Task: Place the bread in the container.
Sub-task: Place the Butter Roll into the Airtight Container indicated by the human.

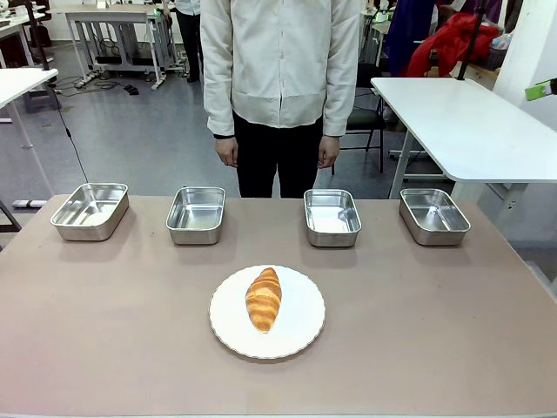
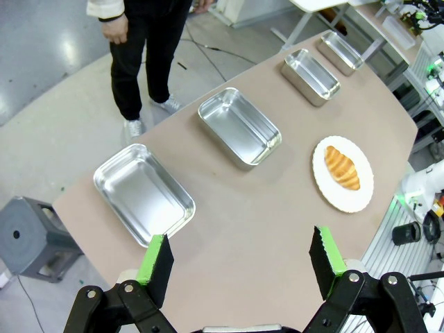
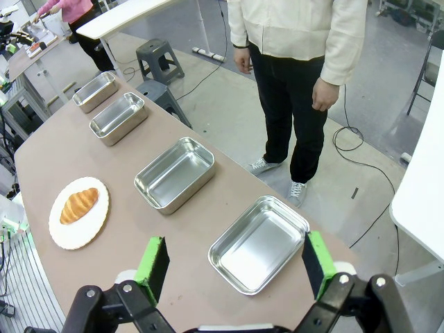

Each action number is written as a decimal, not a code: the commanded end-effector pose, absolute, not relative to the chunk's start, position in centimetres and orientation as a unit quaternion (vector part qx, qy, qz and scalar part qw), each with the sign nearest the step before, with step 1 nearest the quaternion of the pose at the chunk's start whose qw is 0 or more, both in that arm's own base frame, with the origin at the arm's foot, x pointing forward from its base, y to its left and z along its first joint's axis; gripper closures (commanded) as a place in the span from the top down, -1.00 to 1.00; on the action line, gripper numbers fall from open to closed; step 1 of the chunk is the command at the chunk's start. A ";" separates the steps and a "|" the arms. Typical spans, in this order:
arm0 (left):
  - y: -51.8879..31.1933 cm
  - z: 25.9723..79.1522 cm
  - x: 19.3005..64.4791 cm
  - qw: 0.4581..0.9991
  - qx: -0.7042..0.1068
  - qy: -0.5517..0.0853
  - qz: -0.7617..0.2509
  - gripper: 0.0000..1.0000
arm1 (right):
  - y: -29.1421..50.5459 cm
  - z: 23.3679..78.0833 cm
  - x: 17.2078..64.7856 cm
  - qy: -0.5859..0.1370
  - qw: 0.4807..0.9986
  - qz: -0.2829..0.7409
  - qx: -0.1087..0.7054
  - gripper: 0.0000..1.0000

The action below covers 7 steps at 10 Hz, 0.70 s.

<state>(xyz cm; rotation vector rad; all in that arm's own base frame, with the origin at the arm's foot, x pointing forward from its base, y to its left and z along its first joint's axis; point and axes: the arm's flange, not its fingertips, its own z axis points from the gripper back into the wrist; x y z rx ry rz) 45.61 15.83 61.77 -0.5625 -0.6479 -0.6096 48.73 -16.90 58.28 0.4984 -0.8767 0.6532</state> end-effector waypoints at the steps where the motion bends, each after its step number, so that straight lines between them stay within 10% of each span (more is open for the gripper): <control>1: 15.7 61.9 45.5 0.860 -0.275 -0.317 -0.291 1.00 | -16.8 58.5 48.6 -0.414 0.822 0.310 0.237 1.00; 7: 15.7 61.9 45.5 0.860 -0.275 -0.317 -0.291 1.00 | -16.8 58.5 48.6 -0.414 0.822 0.310 0.237 1.00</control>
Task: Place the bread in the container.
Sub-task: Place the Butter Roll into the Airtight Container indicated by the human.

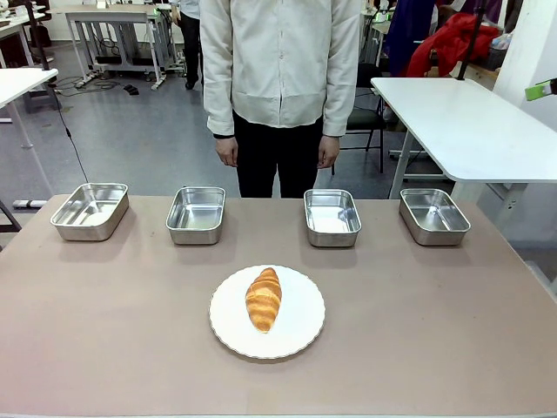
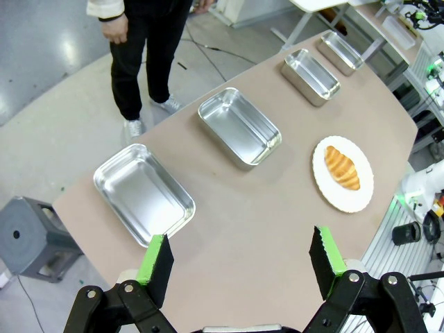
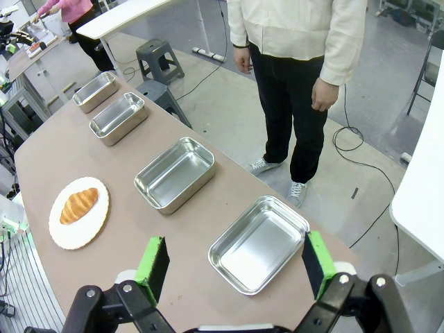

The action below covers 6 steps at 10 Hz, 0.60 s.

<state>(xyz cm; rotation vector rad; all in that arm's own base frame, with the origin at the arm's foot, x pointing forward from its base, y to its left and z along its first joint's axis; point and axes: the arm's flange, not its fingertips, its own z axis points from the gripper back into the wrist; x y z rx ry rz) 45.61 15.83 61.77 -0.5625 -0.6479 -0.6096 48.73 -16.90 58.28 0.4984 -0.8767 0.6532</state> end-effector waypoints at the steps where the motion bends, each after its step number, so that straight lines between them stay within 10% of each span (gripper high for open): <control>1: 15.7 61.9 45.5 0.860 -0.275 -0.317 -0.291 1.00 | -16.8 58.5 48.6 -0.414 0.822 0.310 0.237 1.00; 6: 15.7 61.9 45.5 0.860 -0.275 -0.317 -0.291 1.00 | -16.8 58.5 48.6 -0.414 0.822 0.310 0.237 1.00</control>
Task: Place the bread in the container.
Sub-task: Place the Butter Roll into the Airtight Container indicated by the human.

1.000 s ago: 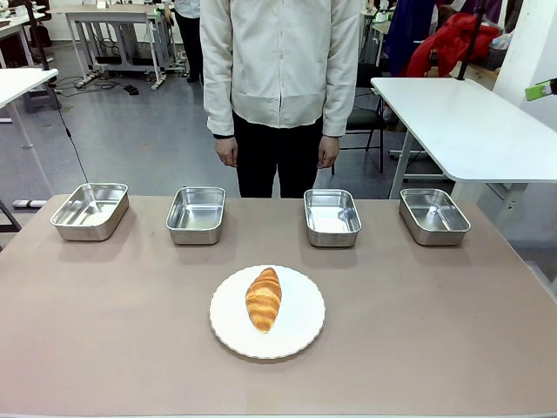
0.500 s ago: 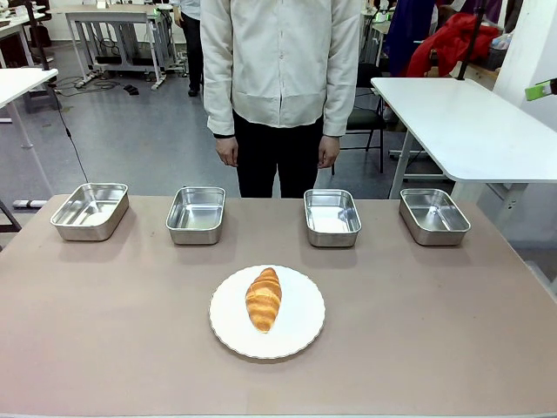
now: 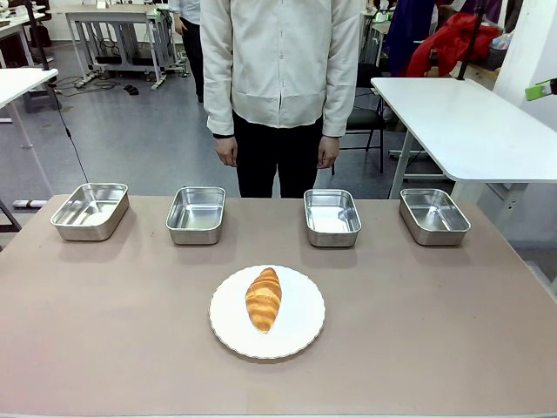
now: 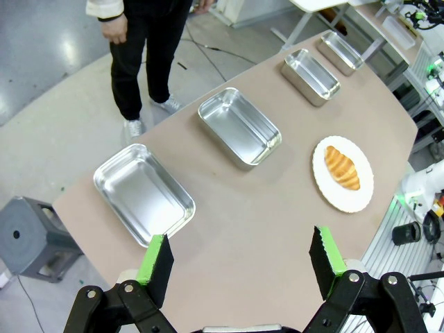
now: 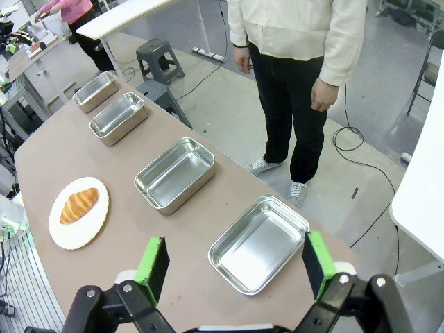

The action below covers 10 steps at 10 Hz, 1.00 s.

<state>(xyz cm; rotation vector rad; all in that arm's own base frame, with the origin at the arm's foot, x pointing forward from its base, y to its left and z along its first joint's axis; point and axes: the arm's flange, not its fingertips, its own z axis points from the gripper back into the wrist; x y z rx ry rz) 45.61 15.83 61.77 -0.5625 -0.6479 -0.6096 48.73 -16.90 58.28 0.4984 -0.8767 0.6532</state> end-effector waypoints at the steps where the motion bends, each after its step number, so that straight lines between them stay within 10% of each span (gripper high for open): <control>1: 15.7 61.9 45.5 0.860 -0.275 -0.317 -0.291 1.00 | -16.8 58.5 48.6 -0.414 0.822 0.310 0.237 1.00; 10: 15.7 61.9 45.5 0.860 -0.275 -0.317 -0.291 1.00 | -16.8 58.5 48.6 -0.414 0.822 0.310 0.237 1.00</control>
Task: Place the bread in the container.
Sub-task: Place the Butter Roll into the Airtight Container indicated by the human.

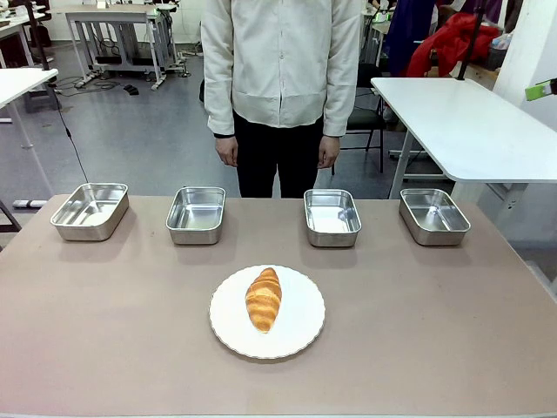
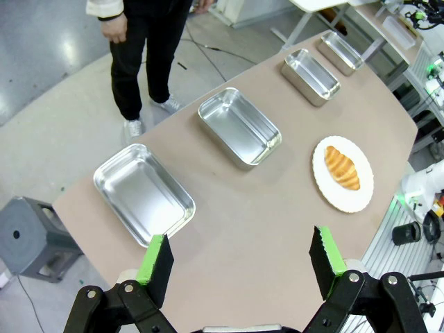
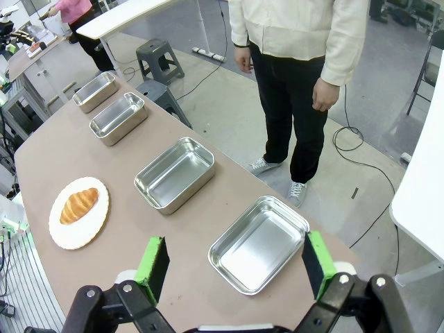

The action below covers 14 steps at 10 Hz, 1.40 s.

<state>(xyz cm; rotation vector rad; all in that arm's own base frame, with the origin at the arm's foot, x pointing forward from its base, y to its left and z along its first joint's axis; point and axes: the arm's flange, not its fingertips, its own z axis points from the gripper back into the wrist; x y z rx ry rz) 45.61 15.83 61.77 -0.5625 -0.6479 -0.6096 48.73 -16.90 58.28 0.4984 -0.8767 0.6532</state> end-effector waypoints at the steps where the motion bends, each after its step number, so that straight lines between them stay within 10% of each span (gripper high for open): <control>1: 15.7 61.9 45.5 0.860 -0.275 -0.317 -0.291 1.00 | -16.8 58.5 48.6 -0.414 0.822 0.310 0.237 1.00; 14: 15.7 61.9 45.5 0.860 -0.275 -0.317 -0.291 1.00 | -16.8 58.5 48.6 -0.414 0.822 0.310 0.237 1.00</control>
